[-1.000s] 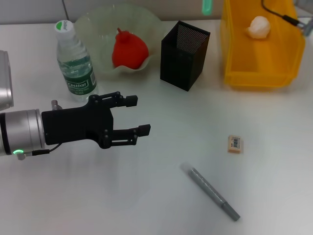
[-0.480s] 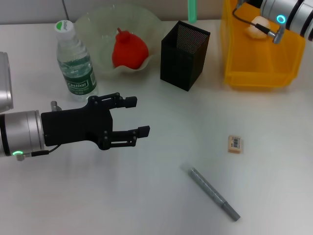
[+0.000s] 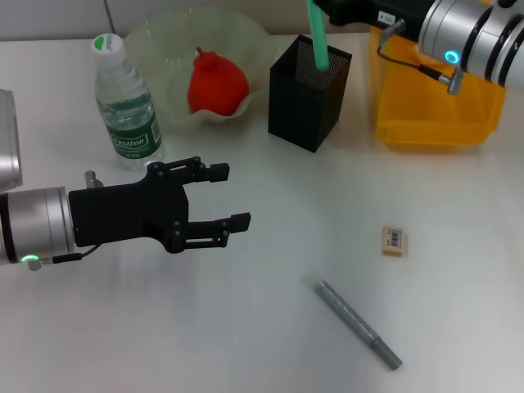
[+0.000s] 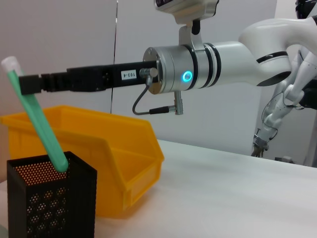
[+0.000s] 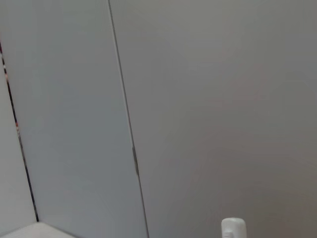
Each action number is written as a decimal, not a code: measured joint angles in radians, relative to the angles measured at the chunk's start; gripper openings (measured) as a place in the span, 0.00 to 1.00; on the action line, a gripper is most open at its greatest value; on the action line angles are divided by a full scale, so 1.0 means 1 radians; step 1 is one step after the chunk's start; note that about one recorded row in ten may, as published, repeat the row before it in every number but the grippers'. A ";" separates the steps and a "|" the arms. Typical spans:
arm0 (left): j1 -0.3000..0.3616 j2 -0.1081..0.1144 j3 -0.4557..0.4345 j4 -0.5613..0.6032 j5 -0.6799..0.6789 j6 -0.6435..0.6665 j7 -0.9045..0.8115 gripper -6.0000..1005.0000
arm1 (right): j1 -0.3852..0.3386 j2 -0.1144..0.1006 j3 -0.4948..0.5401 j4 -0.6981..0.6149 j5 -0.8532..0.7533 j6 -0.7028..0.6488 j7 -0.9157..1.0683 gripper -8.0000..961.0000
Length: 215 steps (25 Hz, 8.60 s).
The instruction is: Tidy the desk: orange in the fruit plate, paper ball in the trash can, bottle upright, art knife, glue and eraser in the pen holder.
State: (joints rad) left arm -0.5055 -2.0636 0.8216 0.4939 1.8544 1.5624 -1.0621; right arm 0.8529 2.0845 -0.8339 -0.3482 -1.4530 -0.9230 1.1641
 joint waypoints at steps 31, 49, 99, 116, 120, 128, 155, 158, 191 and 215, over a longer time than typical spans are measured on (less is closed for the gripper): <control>0.002 -0.001 0.001 0.002 0.001 -0.004 0.001 0.80 | -0.002 0.002 -0.007 0.005 0.046 0.020 0.008 0.59; -0.003 0.000 0.001 0.002 0.003 -0.002 0.001 0.80 | -0.179 -0.083 -0.012 -0.347 0.018 -0.613 0.440 0.80; 0.005 -0.001 0.001 0.005 0.000 0.004 0.001 0.80 | 0.043 0.002 -0.591 -0.593 -1.219 -0.667 1.094 0.79; 0.005 -0.001 0.001 0.000 -0.003 0.004 0.001 0.80 | 0.040 0.004 -0.698 -0.560 -1.211 -0.581 1.101 0.55; 0.005 -0.001 0.001 0.000 -0.003 0.005 0.001 0.80 | 0.035 0.005 -0.724 -0.559 -1.211 -0.571 1.109 0.55; 0.005 -0.001 0.001 0.000 -0.003 0.007 0.001 0.80 | 0.030 0.005 -0.722 -0.569 -1.204 -0.563 1.110 0.34; 0.011 -0.003 -0.001 0.004 -0.003 0.030 -0.003 0.80 | 0.032 -0.006 -0.314 -0.971 -1.150 -0.516 1.282 0.15; 0.012 -0.003 -0.004 0.005 -0.003 0.035 -0.005 0.80 | 0.049 -0.005 -0.323 -0.905 -1.152 -0.452 1.285 0.17; 0.030 0.003 -0.004 0.009 0.000 0.059 0.004 0.80 | -0.023 -0.060 -0.191 -0.898 -0.611 -0.710 1.252 0.68; 0.111 0.023 -0.001 0.012 0.034 0.149 0.062 0.80 | 0.195 0.004 -0.591 -0.560 -1.004 -0.845 1.530 0.68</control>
State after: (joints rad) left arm -0.3942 -2.0404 0.8204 0.5062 1.8886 1.7113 -1.0001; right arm 1.0483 2.0887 -1.4254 -0.9086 -2.4566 -1.7682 2.6942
